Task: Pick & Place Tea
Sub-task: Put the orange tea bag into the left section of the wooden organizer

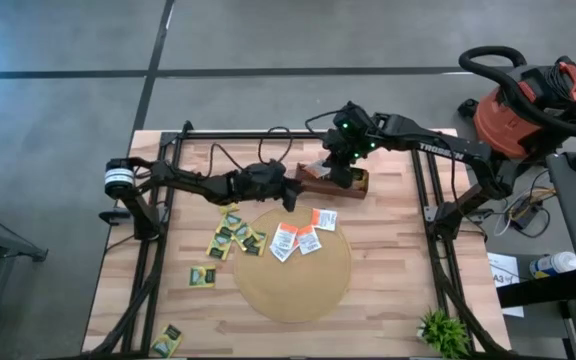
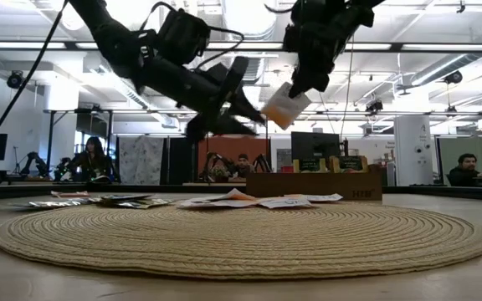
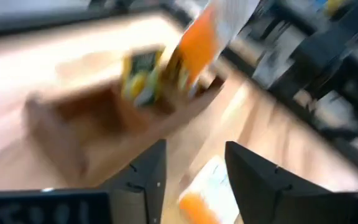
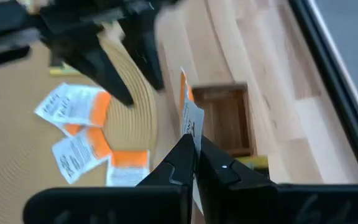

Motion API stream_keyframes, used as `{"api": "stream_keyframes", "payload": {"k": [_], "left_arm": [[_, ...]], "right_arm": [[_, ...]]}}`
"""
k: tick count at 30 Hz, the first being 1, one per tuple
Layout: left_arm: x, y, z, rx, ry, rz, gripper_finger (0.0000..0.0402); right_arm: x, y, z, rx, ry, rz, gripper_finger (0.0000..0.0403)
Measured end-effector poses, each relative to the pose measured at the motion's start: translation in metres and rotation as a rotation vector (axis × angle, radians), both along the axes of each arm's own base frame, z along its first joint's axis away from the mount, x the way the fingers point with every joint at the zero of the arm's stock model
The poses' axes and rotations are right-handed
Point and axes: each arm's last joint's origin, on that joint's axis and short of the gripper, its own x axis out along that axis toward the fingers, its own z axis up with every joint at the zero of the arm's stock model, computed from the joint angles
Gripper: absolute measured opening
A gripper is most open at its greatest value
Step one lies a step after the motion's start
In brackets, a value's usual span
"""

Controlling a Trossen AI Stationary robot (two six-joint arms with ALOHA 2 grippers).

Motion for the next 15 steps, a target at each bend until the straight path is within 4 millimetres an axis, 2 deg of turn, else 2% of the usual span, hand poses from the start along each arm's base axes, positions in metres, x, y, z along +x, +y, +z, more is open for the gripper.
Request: {"api": "stream_keyframes", "payload": {"k": [6, 15], "left_arm": [[-0.014, -0.023, -0.002, -0.033, 0.195, 0.036, 0.0174], [-0.037, -0.037, 0.013, -0.030, 0.281, 0.059, 0.0174]], "right_arm": [[0.020, -0.011, -0.016, 0.006, 0.128, 0.007, 0.0008], [0.061, -0.037, -0.040, -0.004, 0.352, 0.048, 0.0008]]}}
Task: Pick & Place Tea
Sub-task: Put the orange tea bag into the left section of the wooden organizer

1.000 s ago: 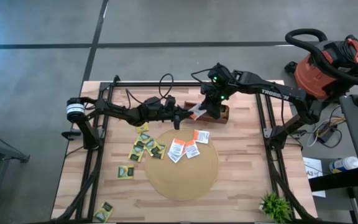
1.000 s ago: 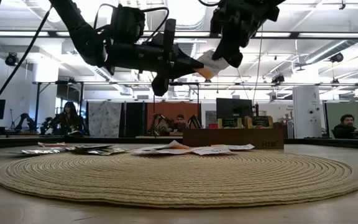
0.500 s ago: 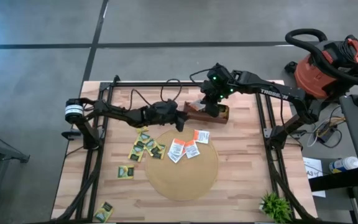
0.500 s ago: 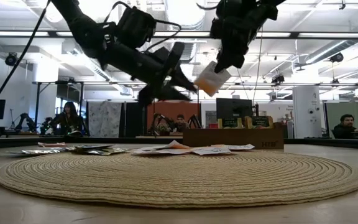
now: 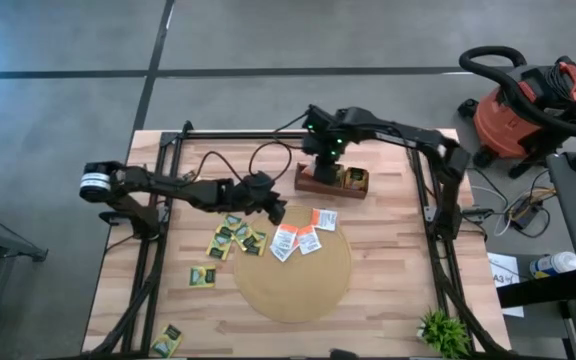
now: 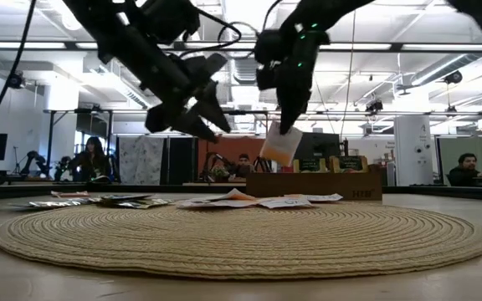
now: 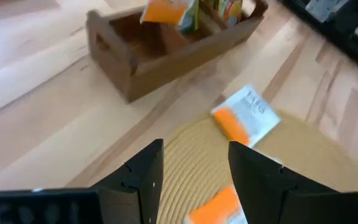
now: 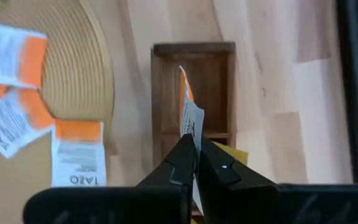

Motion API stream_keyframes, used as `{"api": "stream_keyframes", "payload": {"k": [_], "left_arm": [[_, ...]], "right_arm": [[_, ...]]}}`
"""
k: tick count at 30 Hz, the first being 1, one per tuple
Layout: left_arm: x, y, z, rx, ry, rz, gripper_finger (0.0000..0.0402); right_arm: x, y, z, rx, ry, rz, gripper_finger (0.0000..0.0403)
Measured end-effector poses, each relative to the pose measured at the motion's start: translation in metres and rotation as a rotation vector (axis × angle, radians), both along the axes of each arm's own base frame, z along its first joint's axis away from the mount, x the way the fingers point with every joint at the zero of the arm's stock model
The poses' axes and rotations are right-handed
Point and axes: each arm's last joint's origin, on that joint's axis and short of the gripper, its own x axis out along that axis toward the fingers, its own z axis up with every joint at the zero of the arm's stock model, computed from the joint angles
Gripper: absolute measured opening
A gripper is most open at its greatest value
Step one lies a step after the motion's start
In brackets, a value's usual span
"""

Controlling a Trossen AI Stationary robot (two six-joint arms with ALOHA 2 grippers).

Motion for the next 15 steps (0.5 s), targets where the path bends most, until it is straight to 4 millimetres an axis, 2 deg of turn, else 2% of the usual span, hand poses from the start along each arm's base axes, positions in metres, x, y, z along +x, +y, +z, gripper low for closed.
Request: {"api": "stream_keyframes", "payload": {"k": [9, 15], "left_arm": [[-0.041, -0.003, -0.016, -0.008, 0.052, 0.004, 0.0174], [-0.071, -0.006, -0.025, -0.018, 0.035, 0.013, 0.0174]], "right_arm": [[0.033, -0.018, -0.013, 0.003, 0.119, 0.013, 0.0008], [0.044, -0.024, -0.016, -0.032, 0.142, 0.017, 0.0008]]}}
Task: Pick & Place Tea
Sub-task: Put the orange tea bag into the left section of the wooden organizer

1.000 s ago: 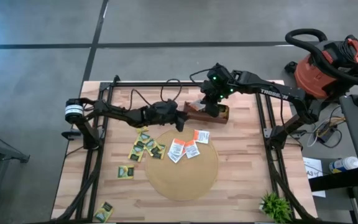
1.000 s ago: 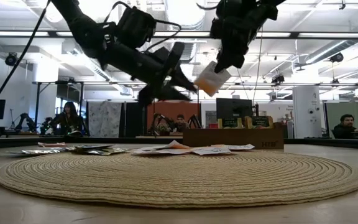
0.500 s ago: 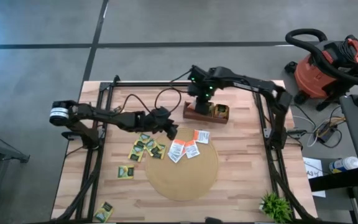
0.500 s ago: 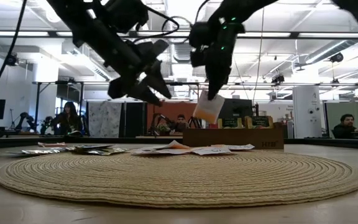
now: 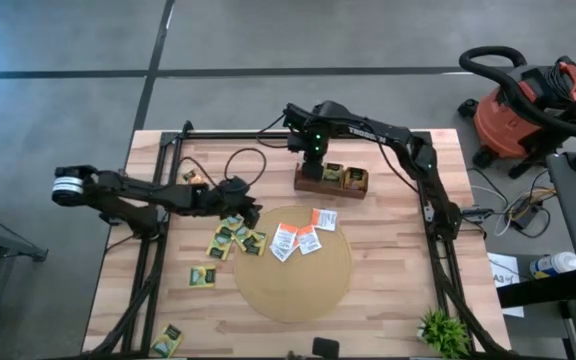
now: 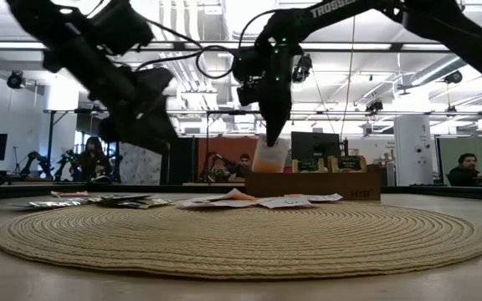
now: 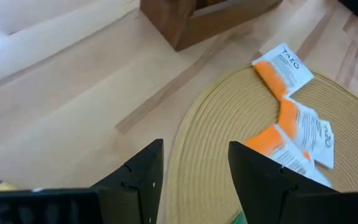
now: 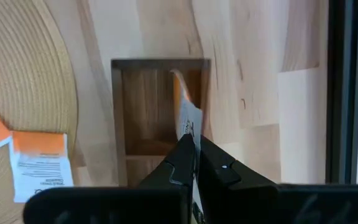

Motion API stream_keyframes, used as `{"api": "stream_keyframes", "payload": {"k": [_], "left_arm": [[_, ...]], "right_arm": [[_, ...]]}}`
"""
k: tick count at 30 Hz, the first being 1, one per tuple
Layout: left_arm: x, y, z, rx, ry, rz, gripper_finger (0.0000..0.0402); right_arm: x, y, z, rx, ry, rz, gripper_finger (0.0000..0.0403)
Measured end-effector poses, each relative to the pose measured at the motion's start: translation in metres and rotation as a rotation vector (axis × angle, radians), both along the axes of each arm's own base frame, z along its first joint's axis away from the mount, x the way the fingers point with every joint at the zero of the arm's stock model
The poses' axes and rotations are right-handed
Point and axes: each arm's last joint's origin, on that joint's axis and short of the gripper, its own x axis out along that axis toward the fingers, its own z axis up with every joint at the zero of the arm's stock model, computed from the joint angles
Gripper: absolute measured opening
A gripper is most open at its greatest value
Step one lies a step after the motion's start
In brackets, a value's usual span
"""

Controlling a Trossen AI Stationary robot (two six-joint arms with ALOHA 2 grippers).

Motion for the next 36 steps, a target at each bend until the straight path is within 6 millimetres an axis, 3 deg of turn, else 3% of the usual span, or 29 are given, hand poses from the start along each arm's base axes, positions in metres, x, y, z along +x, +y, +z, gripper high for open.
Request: {"api": "stream_keyframes", "payload": {"k": [7, 14, 27, 36], "left_arm": [[-0.020, -0.001, 0.001, 0.029, -0.138, -0.011, 0.0174], [-0.026, -0.002, 0.000, 0.055, -0.149, -0.027, 0.0174], [-0.026, -0.002, -0.002, 0.054, -0.143, -0.031, 0.0174], [-0.026, -0.003, -0.002, 0.033, -0.147, -0.052, 0.0174]], "right_arm": [[0.005, -0.002, -0.019, 0.018, 0.071, 0.004, 0.0008], [0.010, -0.003, -0.038, 0.008, 0.127, 0.008, 0.0008], [0.015, 0.000, -0.037, -0.019, 0.113, 0.014, 0.0014], [0.018, -0.001, -0.028, -0.038, 0.074, 0.012, 0.0086]]}}
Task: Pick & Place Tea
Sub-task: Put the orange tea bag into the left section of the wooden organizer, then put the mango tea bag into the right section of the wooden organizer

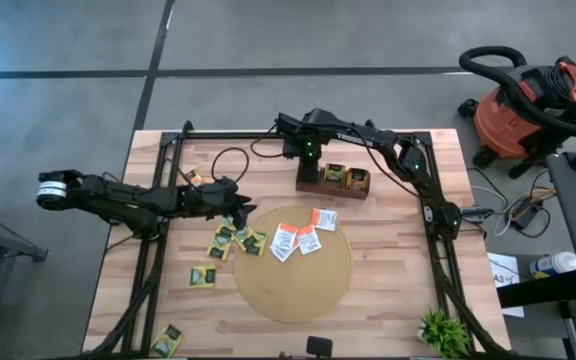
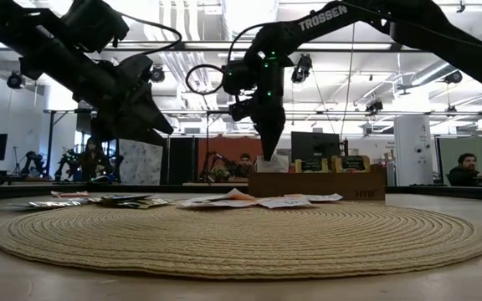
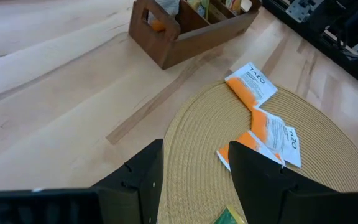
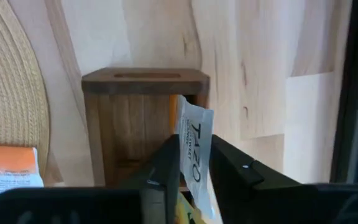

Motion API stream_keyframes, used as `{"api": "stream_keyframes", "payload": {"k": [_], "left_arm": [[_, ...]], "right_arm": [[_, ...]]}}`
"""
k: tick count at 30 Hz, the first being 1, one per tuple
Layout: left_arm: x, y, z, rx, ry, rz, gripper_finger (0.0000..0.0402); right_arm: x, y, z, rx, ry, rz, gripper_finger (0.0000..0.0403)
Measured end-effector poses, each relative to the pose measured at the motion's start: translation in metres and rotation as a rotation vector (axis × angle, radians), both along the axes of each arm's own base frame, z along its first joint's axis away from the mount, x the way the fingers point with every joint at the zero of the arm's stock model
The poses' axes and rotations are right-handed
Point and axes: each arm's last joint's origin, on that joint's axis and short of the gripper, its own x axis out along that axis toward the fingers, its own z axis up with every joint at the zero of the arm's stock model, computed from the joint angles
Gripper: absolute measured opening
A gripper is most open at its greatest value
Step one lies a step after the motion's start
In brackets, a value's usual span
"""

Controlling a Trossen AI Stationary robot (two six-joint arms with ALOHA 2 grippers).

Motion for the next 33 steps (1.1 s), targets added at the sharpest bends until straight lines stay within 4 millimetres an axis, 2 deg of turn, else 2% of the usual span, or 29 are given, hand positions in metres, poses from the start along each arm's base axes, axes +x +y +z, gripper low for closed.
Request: {"api": "stream_keyframes", "payload": {"k": [9, 17, 20, 23, 28, 33], "left_arm": [[0.000, 0.000, 0.000, -0.004, -0.001, -0.001, 0.0174], [0.000, 0.000, 0.000, -0.028, -0.011, 0.006, 0.0174], [0.003, 0.000, 0.008, -0.066, -0.047, -0.001, 0.0174], [0.005, 0.002, 0.019, -0.064, -0.050, 0.006, 0.0174], [0.001, 0.017, 0.027, -0.030, 0.107, 0.047, 0.0174], [-0.015, 0.038, 0.021, -0.031, 0.340, 0.122, 0.0174]], "right_arm": [[0.002, -0.001, 0.028, -0.040, -0.074, -0.084, 0.0118], [-0.003, 0.016, 0.052, 0.301, -0.202, -0.228, 0.0106], [0.001, 0.026, 0.059, 0.392, -0.255, -0.216, 0.0098], [0.007, 0.044, 0.067, 0.398, -0.281, -0.198, 0.0091], [0.014, 0.073, 0.075, 0.331, -0.278, -0.206, 0.0079], [0.019, 0.096, 0.078, 0.189, -0.264, -0.271, 0.0070]]}}
